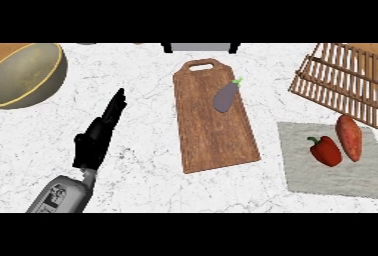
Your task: Pick the bell pepper from the placemat and place it in the tiered shelf
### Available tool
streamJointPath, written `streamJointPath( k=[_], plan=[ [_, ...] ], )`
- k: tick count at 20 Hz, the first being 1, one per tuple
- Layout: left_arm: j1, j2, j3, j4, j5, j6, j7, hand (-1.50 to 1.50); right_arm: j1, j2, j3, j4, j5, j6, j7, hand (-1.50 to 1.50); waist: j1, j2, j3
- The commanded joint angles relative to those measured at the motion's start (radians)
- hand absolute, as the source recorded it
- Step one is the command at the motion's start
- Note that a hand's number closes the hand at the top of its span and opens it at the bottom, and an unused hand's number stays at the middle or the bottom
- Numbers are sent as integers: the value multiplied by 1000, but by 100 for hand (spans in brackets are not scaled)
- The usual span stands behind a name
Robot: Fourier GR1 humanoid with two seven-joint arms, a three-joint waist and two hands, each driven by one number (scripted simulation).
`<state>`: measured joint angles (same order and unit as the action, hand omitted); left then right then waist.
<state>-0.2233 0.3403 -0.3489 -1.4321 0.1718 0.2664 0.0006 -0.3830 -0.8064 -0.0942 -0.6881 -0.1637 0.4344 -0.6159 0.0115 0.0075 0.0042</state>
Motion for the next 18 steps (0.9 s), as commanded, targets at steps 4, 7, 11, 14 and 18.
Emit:
streamJointPath(
  k=[4, 7, 11, 14, 18],
  plan=[
    [22, -12, 39, 83, -2, -42, -79, 0, -30, -64, 102, -161, 123, 17, 124, -150, -16, -9, -6],
    [-37, -31, 39, 65, -24, -7, -27, 0, -41, -104, 181, -233, 212, 39, 171, -150, -20, -10, -7],
    [42, -9, 33, 19, -19, -26, -36, 0, -40, -174, 245, -344, 313, 34, 265, -150, -11, -14, -7],
    [46, -12, 42, 18, -23, -31, -38, 0, -7, -180, 269, -443, 365, 7, 347, -150, -17, -13, -6],
    [33, -33, 69, 37, -49, -49, -46, 0, 135, -173, 208, -604, 357, 4, 411, -150, -21, -11, -5]
  ],
)
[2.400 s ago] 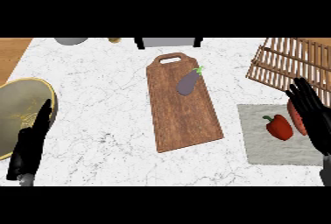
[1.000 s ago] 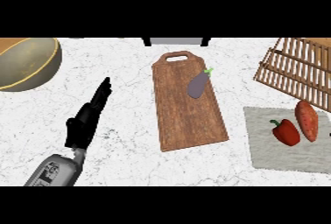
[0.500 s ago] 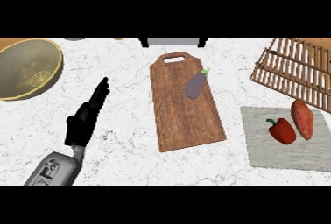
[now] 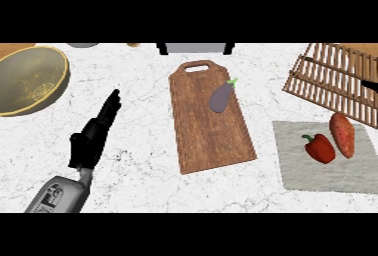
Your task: Pick the bell pepper from the placemat and place it in the tiered shelf
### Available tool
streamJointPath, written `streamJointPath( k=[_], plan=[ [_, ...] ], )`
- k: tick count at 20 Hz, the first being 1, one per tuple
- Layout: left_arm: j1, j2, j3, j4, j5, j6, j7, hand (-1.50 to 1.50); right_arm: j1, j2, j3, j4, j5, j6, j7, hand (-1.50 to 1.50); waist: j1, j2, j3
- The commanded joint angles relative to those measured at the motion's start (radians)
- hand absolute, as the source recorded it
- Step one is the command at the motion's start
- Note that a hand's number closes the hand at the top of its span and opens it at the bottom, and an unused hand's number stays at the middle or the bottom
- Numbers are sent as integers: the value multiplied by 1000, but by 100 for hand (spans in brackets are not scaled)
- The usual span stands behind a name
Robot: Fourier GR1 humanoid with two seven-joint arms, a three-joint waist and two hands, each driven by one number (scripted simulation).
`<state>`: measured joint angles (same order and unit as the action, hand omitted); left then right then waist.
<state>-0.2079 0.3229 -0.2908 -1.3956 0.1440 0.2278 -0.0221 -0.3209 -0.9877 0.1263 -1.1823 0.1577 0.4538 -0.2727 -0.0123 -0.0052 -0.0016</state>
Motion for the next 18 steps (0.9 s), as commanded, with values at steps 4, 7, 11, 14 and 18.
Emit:
streamJointPath(
  k=[4, 7, 11, 14, 18],
  plan=[
    [-3, -36, 38, 24, -32, -28, 0, 0, 192, 36, -68, -322, 9, -18, 187, -150, -2, 2, 1],
    [-9, -66, 23, -43, -85, 5, 76, 0, 176, 65, -121, -370, 6, 22, 249, -150, 6, 3, 1],
    [15, -65, 75, -15, -78, -51, 25, 0, 243, 133, -135, -454, 81, -2, 279, -150, 7, 3, 1],
    [-18, -69, 107, 25, -87, -99, 21, 0, 212, 168, -179, -398, 120, 23, 267, -150, 11, 5, 1],
    [2, -121, 84, -35, -142, -59, 57, 0, 198, 252, -160, -407, 171, 27, 283, -150, 12, 5, 2]
  ],
)
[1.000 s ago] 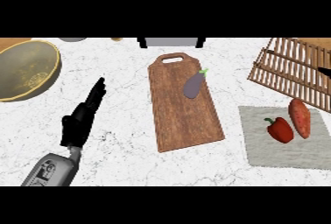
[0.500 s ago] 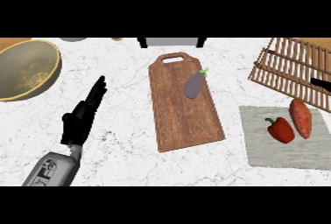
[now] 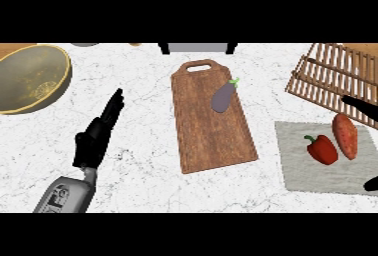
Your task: Pick the bell pepper from the placemat and place it in the tiered shelf
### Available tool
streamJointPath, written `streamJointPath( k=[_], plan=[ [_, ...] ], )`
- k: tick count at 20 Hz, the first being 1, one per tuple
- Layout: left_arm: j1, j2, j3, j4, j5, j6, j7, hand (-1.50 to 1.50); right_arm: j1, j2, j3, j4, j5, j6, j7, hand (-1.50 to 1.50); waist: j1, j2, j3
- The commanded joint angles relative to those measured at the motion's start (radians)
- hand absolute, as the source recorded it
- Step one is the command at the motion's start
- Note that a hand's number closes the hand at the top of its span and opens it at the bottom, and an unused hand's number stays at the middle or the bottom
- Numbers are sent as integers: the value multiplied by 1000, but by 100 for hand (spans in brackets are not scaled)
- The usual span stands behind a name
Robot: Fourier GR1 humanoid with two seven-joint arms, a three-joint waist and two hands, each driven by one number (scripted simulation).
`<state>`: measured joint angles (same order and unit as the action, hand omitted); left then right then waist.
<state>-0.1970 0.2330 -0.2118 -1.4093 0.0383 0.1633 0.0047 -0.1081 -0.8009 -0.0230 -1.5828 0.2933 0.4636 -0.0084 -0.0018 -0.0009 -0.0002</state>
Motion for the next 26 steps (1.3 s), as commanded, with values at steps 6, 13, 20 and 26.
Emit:
streamJointPath(
  k=[6, 13, 20, 26],
  plan=[
    [44, -31, 36, -77, -50, -41, 43, 0, 61, 85, -81, -29, 105, 49, -24, -150, 0, 0, 0],
    [-19, -72, 79, 10, -78, -73, 10, 0, -28, 156, -61, 89, 224, 53, -41, -150, 3, 2, 0],
    [24, -73, 98, -77, -102, -102, 52, 0, 43, 180, -90, 42, 295, 69, -80, -150, 1, 0, 0],
    [-13, -86, 152, 32, -95, -137, -15, 0, -62, 233, -43, 150, 406, 39, -69, -150, 4, 2, 0]
  ],
)
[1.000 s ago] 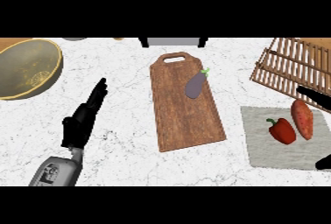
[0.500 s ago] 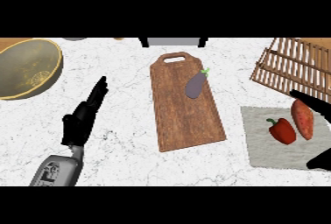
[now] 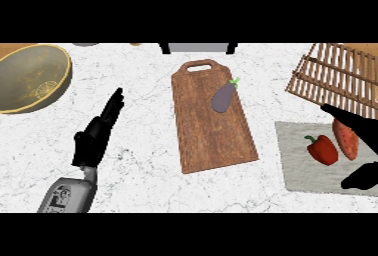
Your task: Pick the bell pepper from the placemat and place it in the tiered shelf
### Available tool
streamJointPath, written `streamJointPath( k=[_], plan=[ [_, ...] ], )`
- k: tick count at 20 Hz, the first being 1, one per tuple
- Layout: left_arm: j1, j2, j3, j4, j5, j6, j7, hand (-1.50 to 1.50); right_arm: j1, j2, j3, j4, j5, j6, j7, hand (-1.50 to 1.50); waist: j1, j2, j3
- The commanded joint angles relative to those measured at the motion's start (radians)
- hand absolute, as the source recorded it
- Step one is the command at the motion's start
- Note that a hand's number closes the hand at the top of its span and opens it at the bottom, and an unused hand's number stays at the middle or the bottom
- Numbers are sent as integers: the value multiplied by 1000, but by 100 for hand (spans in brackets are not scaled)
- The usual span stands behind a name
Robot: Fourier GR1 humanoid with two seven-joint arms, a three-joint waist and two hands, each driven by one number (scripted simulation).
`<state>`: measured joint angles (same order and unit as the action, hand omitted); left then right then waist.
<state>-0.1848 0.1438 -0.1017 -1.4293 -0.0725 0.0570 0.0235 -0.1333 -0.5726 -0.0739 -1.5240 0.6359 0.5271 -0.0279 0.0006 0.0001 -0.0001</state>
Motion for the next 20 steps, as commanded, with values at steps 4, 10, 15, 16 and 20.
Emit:
streamJointPath(
  k=[4, 10, 15, 16, 20],
  plan=[
    [39, -5, 19, -60, -9, -43, 20, 0, 19, 59, -2, 93, 107, -85, -89, -150, 1, 0, 0],
    [-25, -28, 54, 7, -33, -38, 20, 0, -57, 48, -34, 124, 131, -17, -78, -150, -1, 0, 0],
    [3, -55, 31, -45, -51, -34, 42, 0, -37, 109, 4, 214, 213, -126, -117, -150, 0, 0, 0],
    [-12, -18, 80, 22, -24, -74, -13, 0, -75, 59, -24, 318, 220, -147, -205, -150, 1, 1, 0],
    [74, -69, 29, -46, -68, -36, -13, 0, -18, 96, -29, 189, 202, -93, -152, -150, -1, -1, 0]
  ],
)
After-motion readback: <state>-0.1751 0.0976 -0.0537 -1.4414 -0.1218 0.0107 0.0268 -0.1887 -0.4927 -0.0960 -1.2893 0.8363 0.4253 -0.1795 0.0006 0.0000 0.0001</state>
